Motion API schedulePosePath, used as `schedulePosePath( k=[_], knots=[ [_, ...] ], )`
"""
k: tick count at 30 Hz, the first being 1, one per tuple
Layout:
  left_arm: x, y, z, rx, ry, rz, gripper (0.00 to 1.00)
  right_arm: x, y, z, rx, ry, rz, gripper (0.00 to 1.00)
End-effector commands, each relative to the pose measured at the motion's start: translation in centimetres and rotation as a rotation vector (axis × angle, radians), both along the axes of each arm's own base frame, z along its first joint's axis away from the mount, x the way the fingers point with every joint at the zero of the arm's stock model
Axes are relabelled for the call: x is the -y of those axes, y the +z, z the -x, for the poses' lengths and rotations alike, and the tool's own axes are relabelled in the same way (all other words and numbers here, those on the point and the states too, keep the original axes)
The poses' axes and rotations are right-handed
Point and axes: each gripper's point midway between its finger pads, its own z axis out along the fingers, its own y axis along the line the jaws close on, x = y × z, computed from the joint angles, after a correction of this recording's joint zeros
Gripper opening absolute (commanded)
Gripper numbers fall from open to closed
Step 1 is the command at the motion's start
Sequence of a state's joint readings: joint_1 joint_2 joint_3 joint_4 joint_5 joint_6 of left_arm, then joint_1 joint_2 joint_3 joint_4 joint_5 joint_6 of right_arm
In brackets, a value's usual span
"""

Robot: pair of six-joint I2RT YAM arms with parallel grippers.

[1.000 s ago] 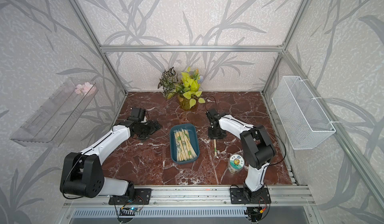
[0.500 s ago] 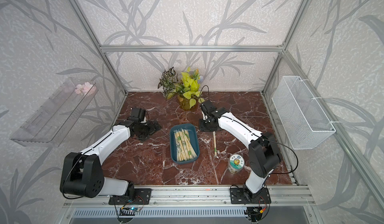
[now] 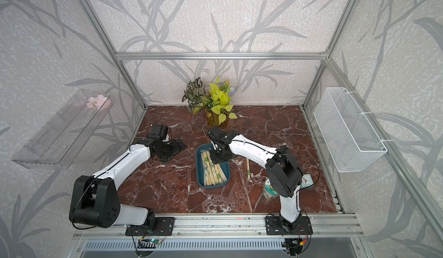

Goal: Take the paired disposable chopsticks out of the storage box
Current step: Pick up the paired disposable chopsticks from the storage box.

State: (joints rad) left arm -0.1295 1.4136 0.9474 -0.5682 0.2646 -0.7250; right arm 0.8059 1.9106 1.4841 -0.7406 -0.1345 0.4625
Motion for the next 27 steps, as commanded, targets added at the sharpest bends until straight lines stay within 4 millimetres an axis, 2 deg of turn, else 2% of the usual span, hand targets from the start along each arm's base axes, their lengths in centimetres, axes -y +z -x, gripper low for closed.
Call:
schedulePosePath(
  k=[1, 11, 20, 27],
  knots=[
    [-0.1, 0.5, 0.0, 0.014, -0.012, -0.003, 0.99, 0.5, -0.9, 0.1, -0.002, 0.021, 0.054, 0.34],
    [0.0, 0.2, 0.4, 0.009, -0.013, 0.006, 0.99, 0.4, -3.3, -0.5, -0.023, 0.023, 0.104, 0.28],
    [0.1, 0.2, 0.3, 0.011, -0.015, 0.013, 0.99, 0.4, -4.5, -0.9, -0.035, 0.024, 0.138, 0.26],
    [-0.1, 0.2, 0.5, 0.011, -0.013, 0.015, 0.99, 0.6, -5.1, -1.0, -0.039, 0.021, 0.163, 0.20]
  ],
)
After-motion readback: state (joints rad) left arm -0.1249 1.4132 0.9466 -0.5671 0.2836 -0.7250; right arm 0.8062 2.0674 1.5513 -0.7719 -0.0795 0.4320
